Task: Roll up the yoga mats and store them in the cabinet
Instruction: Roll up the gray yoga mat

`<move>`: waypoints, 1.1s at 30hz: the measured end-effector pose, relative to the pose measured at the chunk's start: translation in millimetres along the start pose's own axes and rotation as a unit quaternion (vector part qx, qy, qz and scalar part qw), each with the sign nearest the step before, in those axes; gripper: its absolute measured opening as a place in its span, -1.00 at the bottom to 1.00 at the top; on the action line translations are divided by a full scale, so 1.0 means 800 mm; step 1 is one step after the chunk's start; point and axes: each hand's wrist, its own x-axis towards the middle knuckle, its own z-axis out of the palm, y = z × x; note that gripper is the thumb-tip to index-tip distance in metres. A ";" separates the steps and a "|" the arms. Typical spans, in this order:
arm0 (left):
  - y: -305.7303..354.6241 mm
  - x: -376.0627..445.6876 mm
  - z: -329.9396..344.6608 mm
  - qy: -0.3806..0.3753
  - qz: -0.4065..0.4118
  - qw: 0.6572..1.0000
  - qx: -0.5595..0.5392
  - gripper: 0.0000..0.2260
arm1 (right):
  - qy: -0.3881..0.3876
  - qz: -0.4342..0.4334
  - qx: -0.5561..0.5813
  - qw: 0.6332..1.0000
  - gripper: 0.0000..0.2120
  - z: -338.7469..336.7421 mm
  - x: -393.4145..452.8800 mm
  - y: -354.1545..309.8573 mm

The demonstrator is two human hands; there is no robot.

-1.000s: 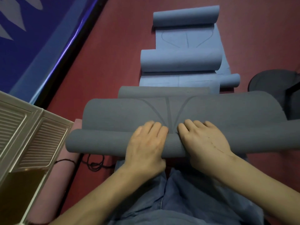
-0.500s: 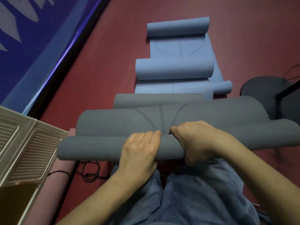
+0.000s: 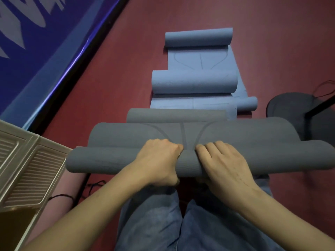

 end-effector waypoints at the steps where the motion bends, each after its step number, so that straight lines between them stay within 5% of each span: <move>1: 0.000 0.000 0.002 0.005 0.000 1.000 0.003 -0.61 | 0.005 0.004 -0.004 1.000 -0.56 0.001 0.003 0.000; 10: 0.013 -0.016 0.026 0.095 -0.064 0.993 -0.008 -0.55 | -0.090 0.000 -0.011 0.996 -0.36 0.003 0.026 0.002; 19: 0.011 -0.003 0.019 0.091 -0.071 0.993 0.001 -0.51 | -0.228 -0.045 0.012 0.973 -0.49 -0.032 0.068 0.021; 27: 0.015 -0.009 0.056 0.228 -0.043 0.973 0.001 -0.37 | -0.248 -0.041 0.008 0.968 -0.44 -0.036 0.081 0.031; 33: 0.011 0.014 0.030 0.132 -0.040 0.990 0.026 -0.47 | -0.225 -0.025 0.026 0.974 -0.46 -0.031 0.072 0.037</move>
